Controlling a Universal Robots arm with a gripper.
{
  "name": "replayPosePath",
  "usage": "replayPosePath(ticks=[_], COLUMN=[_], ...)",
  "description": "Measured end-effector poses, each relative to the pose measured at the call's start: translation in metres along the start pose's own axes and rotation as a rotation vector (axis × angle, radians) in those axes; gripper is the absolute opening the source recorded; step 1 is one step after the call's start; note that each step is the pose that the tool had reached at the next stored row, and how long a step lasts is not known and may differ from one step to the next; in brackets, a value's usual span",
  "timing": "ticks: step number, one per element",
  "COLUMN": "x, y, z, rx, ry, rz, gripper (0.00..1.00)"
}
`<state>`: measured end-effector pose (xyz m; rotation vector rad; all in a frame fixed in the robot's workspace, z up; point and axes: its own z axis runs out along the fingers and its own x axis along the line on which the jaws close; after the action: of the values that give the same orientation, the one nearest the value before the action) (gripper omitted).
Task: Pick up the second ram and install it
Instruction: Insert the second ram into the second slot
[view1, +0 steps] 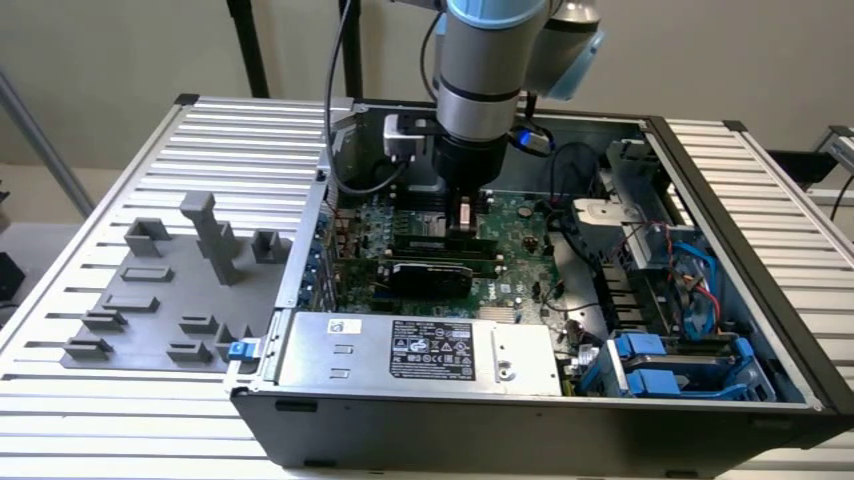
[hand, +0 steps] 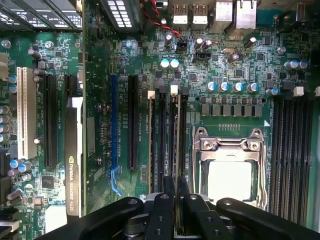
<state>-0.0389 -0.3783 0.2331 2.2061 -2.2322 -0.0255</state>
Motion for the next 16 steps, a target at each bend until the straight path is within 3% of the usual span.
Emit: replayPosePath(ticks=[6,12,16], x=[0.0001,0.0003,0.0003], y=[0.0,-0.0001,0.0], z=[0.0022,0.0033,0.0042], rx=[0.0,0.0004,0.0066], ry=[0.007,0.0079,0.0074], rz=[-0.01,-0.011,-0.011], gripper=[0.14,0.14,0.14])
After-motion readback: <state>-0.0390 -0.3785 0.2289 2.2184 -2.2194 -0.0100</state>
